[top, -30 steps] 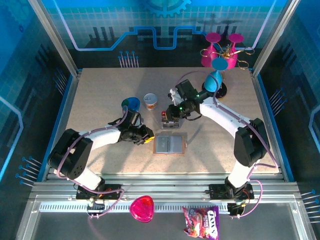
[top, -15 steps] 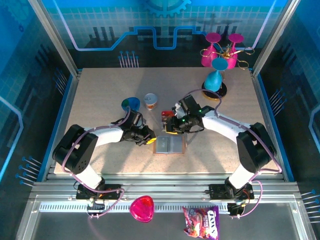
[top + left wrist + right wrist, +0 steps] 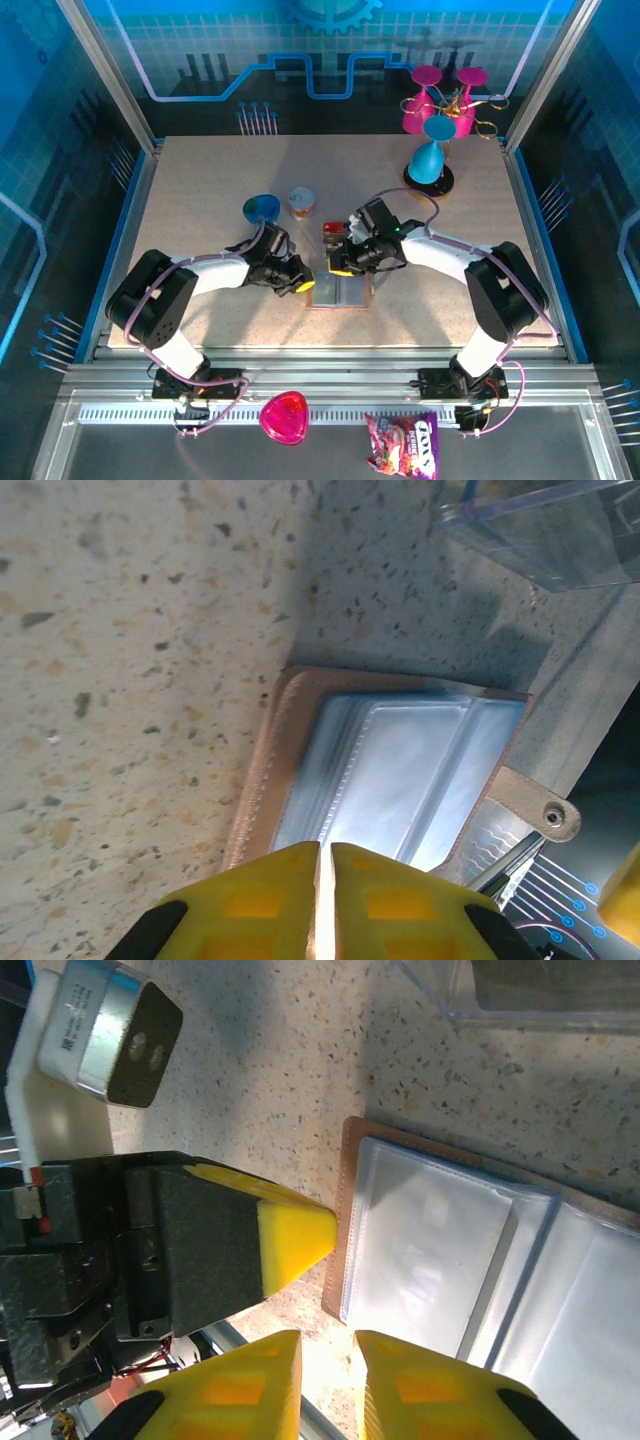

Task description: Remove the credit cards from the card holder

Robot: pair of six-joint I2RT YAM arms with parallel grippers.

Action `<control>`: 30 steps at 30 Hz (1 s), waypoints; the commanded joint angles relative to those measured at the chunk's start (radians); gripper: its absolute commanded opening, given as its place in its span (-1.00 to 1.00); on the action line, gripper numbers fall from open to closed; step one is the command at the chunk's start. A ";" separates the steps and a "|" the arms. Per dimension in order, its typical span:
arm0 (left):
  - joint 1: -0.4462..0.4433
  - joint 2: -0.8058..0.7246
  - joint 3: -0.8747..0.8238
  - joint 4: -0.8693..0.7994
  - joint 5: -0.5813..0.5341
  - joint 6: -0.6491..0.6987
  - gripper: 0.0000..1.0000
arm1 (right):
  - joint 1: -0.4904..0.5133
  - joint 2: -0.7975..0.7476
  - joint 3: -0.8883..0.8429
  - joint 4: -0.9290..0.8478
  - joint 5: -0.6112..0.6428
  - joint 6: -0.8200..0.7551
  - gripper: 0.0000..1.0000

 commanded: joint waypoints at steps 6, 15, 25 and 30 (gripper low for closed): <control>-0.005 0.006 -0.029 -0.005 -0.004 -0.004 -0.79 | 0.029 0.066 -0.002 -0.002 -0.029 0.005 -0.53; -0.005 0.020 -0.039 -0.005 -0.008 -0.002 -0.79 | 0.043 0.110 0.002 -0.025 -0.021 -0.004 -0.46; -0.005 0.041 -0.043 -0.020 -0.016 0.013 -0.79 | 0.060 0.151 0.012 -0.034 -0.021 -0.004 -0.39; -0.003 0.042 -0.045 -0.021 -0.018 0.013 -0.79 | 0.066 0.168 0.016 -0.034 -0.023 -0.006 -0.38</control>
